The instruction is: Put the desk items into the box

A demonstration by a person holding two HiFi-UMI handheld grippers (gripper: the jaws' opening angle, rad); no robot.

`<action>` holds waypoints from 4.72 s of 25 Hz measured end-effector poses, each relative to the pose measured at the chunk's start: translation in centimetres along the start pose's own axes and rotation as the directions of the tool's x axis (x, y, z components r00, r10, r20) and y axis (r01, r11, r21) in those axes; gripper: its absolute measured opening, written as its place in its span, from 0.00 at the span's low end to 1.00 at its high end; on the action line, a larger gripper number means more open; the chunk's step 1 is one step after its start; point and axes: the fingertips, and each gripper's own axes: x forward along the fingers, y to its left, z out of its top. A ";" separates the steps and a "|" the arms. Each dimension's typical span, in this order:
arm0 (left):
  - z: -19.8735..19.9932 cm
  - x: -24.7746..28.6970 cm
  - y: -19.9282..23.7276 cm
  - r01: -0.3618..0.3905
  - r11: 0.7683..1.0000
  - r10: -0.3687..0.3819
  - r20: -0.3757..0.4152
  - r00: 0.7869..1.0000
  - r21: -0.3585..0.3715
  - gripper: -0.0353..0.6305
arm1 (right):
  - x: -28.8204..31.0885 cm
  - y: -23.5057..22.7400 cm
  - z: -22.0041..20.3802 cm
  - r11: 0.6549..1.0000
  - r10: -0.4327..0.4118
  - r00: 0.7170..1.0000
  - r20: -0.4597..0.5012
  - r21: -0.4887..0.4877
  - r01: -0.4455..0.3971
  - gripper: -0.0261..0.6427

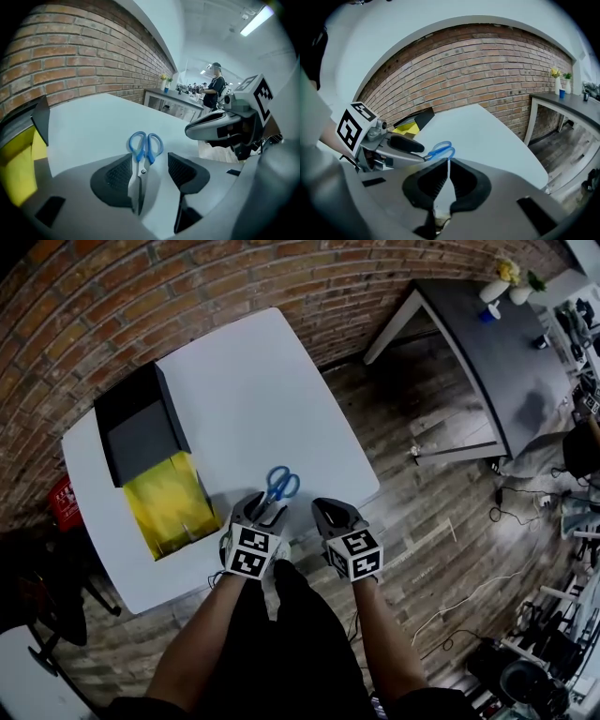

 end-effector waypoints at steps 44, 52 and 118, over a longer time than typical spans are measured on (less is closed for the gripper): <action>2.0 0.1 1.5 -0.055 0.996 0.057 -0.020 0.998 0.067 0.29 | -0.4 -0.9 0.3 1.000 -0.002 1.000 0.024 0.016 0.001 0.08; 4.5 -2.7 2.9 -0.091 0.995 0.089 0.069 0.994 0.032 0.29 | 0.2 0.8 2.1 1.000 0.022 0.999 0.043 -0.018 -0.022 0.08; -5.9 -13.4 19.8 -0.225 0.974 0.221 -0.083 0.972 -0.041 0.29 | 6.0 16.2 7.5 0.972 0.179 0.983 0.029 -0.161 -0.172 0.08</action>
